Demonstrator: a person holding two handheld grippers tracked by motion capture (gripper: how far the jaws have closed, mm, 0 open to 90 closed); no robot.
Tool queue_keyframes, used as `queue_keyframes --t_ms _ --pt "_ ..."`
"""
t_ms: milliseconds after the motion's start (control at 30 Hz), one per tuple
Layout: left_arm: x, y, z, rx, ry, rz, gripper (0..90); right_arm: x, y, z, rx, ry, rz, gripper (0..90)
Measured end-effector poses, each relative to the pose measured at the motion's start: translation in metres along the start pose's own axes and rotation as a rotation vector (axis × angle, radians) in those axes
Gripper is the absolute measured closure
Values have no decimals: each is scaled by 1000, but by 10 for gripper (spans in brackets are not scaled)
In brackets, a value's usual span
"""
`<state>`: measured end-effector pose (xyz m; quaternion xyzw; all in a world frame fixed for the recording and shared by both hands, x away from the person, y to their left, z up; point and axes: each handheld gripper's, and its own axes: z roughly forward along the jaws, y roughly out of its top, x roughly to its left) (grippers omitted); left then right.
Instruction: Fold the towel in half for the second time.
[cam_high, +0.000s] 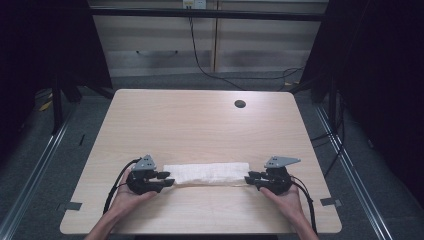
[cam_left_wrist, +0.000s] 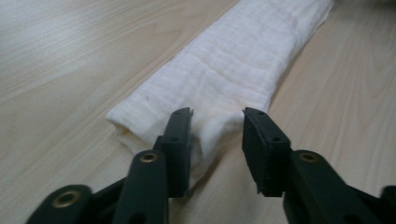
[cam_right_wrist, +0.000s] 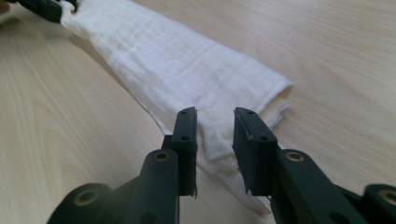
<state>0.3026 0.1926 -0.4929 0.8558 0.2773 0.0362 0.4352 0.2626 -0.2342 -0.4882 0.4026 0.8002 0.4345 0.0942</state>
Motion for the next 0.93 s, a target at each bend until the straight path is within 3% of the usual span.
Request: queue_keyframes --t_ms 100,200,400,600,700,767,833,933 --pt "-3 3 -8 -20 -9 -6 504 -1 5 -9 -50 20 26 597" --pt "-3 4 -19 -41 16 -35 440 -2 9 -19 -86 18 41 529" --pt "6 -3 -41 -39 57 -106 340 -5 8 -39 -125 -43 66 444" --pt "15 -25 -66 -64 103 -187 264 -12 -10 -59 -126 -109 101 385" --pt "22 -33 -80 -117 134 -191 149 -16 -21 -67 -139 -151 126 367" --pt "31 -37 -87 -174 138 -239 160 -21 -27 -69 -158 -184 144 356" --pt "35 -43 -87 -166 176 -244 159 -24 -30 -71 -157 -205 154 340" --pt "39 -55 -83 -123 186 -254 160 -28 -35 -76 -156 -243 168 321"
